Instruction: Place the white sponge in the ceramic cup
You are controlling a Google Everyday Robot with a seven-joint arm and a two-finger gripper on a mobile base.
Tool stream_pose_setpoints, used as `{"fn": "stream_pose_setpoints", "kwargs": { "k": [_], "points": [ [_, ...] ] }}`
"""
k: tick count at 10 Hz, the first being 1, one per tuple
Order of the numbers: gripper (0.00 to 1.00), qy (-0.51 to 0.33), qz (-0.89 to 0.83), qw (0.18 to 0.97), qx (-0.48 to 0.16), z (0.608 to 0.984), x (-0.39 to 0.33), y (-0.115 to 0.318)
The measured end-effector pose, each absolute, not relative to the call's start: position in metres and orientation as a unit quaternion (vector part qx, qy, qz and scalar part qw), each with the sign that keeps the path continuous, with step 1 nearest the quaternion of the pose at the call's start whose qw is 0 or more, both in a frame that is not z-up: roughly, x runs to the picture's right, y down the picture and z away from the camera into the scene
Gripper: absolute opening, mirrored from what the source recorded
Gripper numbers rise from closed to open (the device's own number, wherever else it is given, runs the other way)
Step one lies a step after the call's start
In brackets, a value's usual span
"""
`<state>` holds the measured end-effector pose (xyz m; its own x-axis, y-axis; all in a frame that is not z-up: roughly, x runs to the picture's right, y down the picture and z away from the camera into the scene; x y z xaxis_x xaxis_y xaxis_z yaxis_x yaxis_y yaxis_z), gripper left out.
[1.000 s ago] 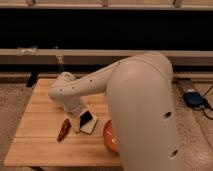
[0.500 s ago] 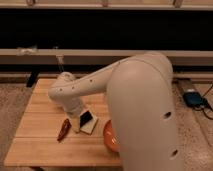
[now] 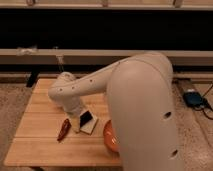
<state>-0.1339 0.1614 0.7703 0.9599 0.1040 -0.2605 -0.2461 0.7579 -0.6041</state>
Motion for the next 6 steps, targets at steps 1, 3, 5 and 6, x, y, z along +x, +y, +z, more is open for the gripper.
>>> {"fn": "stream_pose_setpoints", "kwargs": {
  "k": [1,3,5,6],
  "points": [
    [0.8,0.107,0.094,0.932,-0.335,0.77,-0.134,0.162],
    [0.8,0.113,0.099,0.931,-0.332,0.772,-0.128,0.165],
    [0.8,0.12,0.114,0.93,-0.327,0.771,-0.103,0.175],
    [0.8,0.123,0.124,0.93,-0.324,0.769,-0.089,0.18]
  ]
}}
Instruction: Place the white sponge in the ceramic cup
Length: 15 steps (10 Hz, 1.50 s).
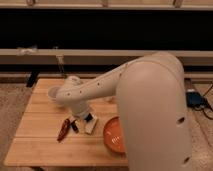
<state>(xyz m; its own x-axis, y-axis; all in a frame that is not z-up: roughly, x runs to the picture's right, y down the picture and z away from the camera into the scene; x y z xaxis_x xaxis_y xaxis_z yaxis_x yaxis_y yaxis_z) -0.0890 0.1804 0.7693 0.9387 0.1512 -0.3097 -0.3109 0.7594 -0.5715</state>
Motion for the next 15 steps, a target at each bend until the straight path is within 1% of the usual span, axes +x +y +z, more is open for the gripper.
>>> {"fn": "stream_pose_setpoints", "kwargs": {
  "k": [2,4,8,12,15],
  "points": [
    [0.8,0.125,0.146,0.927,-0.321,0.769,-0.068,0.19],
    [0.8,0.119,0.15,0.924,-0.331,0.777,-0.071,0.205],
    [0.8,0.106,0.136,0.919,-0.353,0.79,-0.091,0.221],
    [0.8,0.089,0.11,0.921,-0.362,0.798,-0.128,0.216],
    [0.8,0.076,0.082,0.927,-0.359,0.805,-0.16,0.202]
  ]
}}
